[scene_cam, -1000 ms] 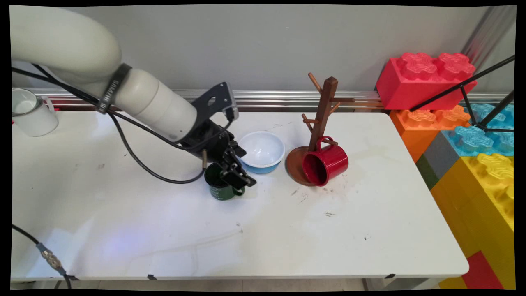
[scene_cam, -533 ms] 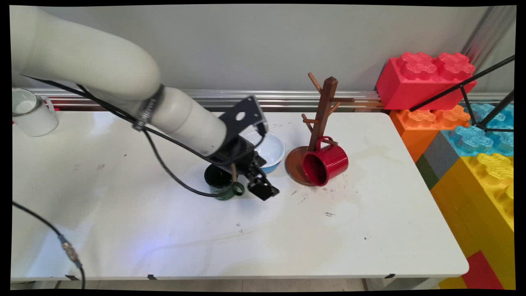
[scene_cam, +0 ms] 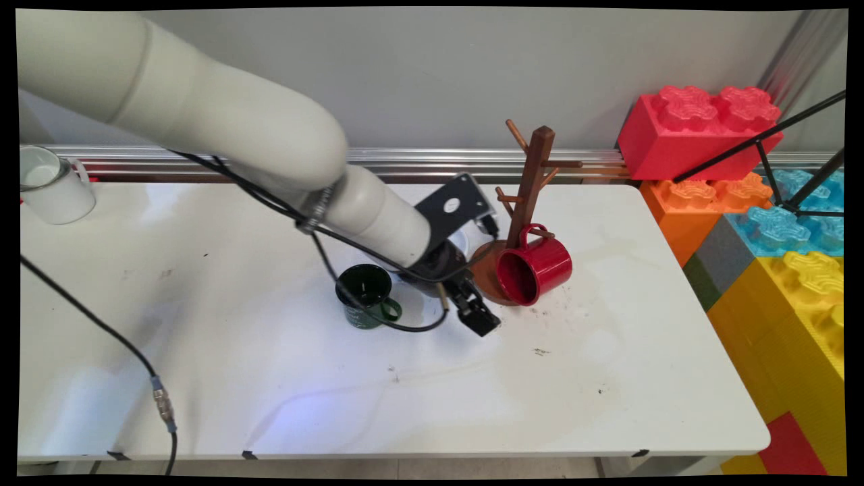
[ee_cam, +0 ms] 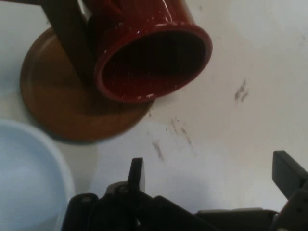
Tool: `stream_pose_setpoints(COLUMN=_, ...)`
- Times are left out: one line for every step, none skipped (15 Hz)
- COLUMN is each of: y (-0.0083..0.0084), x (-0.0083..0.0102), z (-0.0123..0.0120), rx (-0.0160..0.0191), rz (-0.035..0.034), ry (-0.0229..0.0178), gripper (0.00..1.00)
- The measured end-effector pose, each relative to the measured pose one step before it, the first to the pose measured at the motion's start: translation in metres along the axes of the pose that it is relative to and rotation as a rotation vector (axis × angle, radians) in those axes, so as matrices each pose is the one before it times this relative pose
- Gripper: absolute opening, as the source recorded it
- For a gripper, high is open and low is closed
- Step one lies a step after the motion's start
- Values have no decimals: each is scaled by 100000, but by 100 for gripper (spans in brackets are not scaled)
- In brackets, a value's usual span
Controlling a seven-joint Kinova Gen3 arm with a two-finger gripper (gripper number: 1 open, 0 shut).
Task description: Pick up the red mug from the rack
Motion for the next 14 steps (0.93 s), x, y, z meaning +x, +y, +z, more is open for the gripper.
stream_pose_setpoints(y=157, x=415, z=619, rx=-54, rz=-1101, ry=-311, gripper=100)
stream_pose_setpoints(y=82, x=269, z=398, rx=16, rz=-735, ry=-208, gripper=100)
stream_pose_setpoints(y=130, x=390, z=573, rx=-80, rz=-1056, ry=-355, gripper=100)
stream_pose_setpoints(y=150, x=437, z=650, rx=-190, rz=-1241, ry=-481, gripper=100)
stream_pose_setpoints(y=160, x=465, z=628, rx=-153, rz=-1311, ry=-419, gripper=100)
stream_pose_setpoints(y=136, x=357, z=494, rx=-58, rz=-1287, ry=-339, gripper=100)
stream_pose_setpoints(y=64, x=211, z=307, rx=113, rz=-1048, ry=-206, gripper=100)
stream_pose_setpoints(y=130, x=317, z=466, rx=88, rz=-1512, ry=-310, gripper=100)
stream_pose_setpoints(y=89, x=211, z=299, rx=103, rz=-1040, ry=-98, gripper=100)
stream_pose_setpoints(y=121, x=295, z=435, rx=125, rz=-1621, ry=-80, gripper=100)
stream_pose_setpoints(y=148, x=344, z=486, rx=41, rz=-1890, ry=167, gripper=100)
stream_pose_setpoints(y=132, x=282, z=451, rx=-35, rz=-1957, ry=319, gripper=100)
stream_pose_setpoints(y=133, x=230, z=331, rx=-209, rz=-1638, ry=434, gripper=100)
stream_pose_setpoints(y=102, x=112, z=205, rx=-249, rz=-1088, ry=301, gripper=100)
